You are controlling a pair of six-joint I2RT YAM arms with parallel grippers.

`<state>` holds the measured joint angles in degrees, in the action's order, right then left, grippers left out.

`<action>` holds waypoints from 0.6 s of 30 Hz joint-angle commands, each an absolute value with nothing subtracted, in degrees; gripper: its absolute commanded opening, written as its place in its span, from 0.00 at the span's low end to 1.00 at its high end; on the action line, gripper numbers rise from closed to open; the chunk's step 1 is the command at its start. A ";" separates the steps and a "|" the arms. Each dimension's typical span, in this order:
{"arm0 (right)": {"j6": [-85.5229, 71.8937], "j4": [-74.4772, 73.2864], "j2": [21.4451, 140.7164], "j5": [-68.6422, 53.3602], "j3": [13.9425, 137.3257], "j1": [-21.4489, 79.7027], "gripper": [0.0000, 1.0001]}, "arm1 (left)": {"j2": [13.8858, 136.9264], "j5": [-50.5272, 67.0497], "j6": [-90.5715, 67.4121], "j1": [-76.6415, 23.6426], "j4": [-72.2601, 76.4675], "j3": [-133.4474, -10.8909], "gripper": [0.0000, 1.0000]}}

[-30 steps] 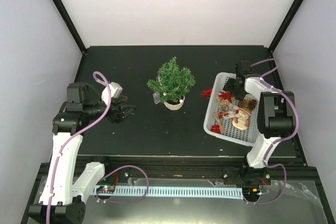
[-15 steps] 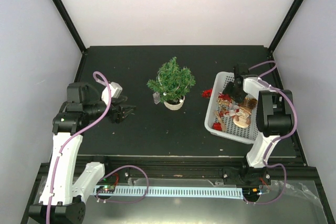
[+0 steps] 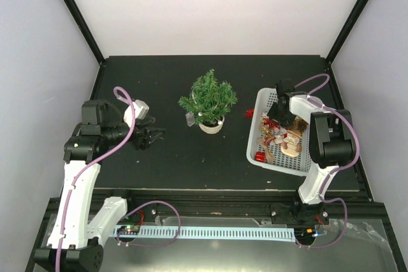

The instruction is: Decorate the small christmas tree

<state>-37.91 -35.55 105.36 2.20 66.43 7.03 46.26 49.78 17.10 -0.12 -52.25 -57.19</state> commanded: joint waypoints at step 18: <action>-35.62 -40.48 97.30 9.96 60.12 7.47 0.01 | 44.94 50.94 17.84 -0.81 -53.06 -59.28 0.71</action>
